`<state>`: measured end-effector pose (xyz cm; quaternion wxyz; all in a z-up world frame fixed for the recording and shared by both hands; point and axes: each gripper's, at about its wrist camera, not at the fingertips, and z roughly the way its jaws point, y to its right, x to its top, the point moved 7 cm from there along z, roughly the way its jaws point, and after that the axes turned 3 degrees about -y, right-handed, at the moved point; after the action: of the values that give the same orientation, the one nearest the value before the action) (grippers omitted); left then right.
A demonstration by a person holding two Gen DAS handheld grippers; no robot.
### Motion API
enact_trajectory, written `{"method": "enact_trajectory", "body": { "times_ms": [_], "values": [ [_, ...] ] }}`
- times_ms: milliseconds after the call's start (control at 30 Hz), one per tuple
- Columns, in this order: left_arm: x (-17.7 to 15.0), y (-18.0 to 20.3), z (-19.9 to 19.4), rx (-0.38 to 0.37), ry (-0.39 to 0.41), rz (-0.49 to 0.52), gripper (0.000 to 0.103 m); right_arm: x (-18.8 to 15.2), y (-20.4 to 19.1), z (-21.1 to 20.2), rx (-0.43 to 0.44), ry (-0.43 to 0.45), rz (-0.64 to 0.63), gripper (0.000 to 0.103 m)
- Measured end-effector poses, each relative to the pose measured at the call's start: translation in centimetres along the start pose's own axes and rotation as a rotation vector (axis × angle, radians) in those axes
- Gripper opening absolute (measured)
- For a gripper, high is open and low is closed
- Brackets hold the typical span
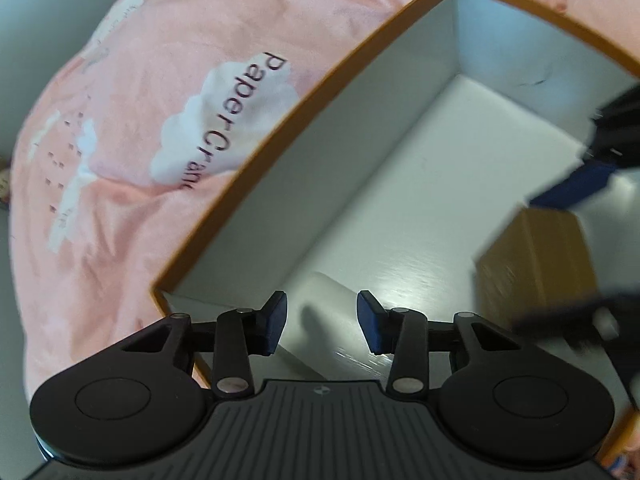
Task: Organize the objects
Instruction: 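Lower the glasses case into the box and open the left gripper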
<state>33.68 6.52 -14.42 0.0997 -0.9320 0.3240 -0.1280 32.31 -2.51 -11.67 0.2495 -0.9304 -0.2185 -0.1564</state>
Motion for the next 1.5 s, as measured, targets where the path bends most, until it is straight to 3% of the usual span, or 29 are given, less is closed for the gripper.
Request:
{"method": "enact_trajectory", "body": {
  "times_ms": [167, 300, 367, 467, 633, 733, 933, 1067, 1200, 1267, 1367, 1433, 1500],
  "values": [
    [-1.0, 2.5, -0.4, -0.14, -0.084, 0.003, 0.055, 0.3, 1.9, -0.6, -0.047, 0.012, 0.039, 0.067],
    [-0.9, 3.1, 0.6, -0.179, -0.163, -0.152, 0.057, 0.1, 2.9, -1.4, -0.073, 0.029, 0.051, 0.067],
    [-0.8, 3.8, 1.1, -0.155, -0.193, -0.169, 0.058, -0.1, 3.2, -1.7, -0.076, 0.032, 0.057, 0.067],
    [-0.7, 5.3, 1.4, -0.057, -0.216, -0.082, 0.066, -0.4, 3.7, -1.9, -0.08, 0.028, 0.066, 0.067],
    [-0.5, 6.6, 2.2, 0.025, -0.268, 0.01, 0.073, -0.9, 4.2, -2.1, -0.075, 0.026, 0.081, 0.067],
    [-0.4, 6.4, 2.7, 0.098, -0.265, 0.082, 0.065, -1.2, 4.3, -2.2, -0.08, 0.024, 0.078, 0.067],
    [0.3, 5.2, 2.7, 0.1, -0.206, 0.083, 0.063, -1.4, 4.4, -1.8, -0.048, 0.007, 0.098, 0.067],
    [0.7, 4.8, 3.2, 0.144, -0.172, 0.099, 0.062, -1.4, 4.1, -1.7, -0.031, 0.001, 0.103, 0.067],
    [1.2, 4.4, 3.2, 0.168, -0.126, 0.091, 0.051, -1.6, 3.9, -1.5, -0.033, -0.006, 0.098, 0.067],
    [1.5, 4.0, 2.7, 0.145, -0.115, 0.077, 0.047, -1.7, 3.8, -1.3, -0.033, -0.013, 0.098, 0.067],
    [1.2, 3.7, 1.2, 0.013, -0.12, 0.035, 0.047, -1.8, 3.8, -1.1, -0.036, -0.021, 0.098, 0.067],
    [0.7, 3.8, 0.3, -0.088, -0.17, 0.014, 0.049, -1.8, 3.8, -1.0, -0.036, -0.024, 0.1, 0.067],
    [0.2, 4.0, -0.4, -0.145, -0.222, 0.008, 0.05, -1.8, 3.8, -0.9, -0.036, -0.025, 0.101, 0.067]
  ]
}}
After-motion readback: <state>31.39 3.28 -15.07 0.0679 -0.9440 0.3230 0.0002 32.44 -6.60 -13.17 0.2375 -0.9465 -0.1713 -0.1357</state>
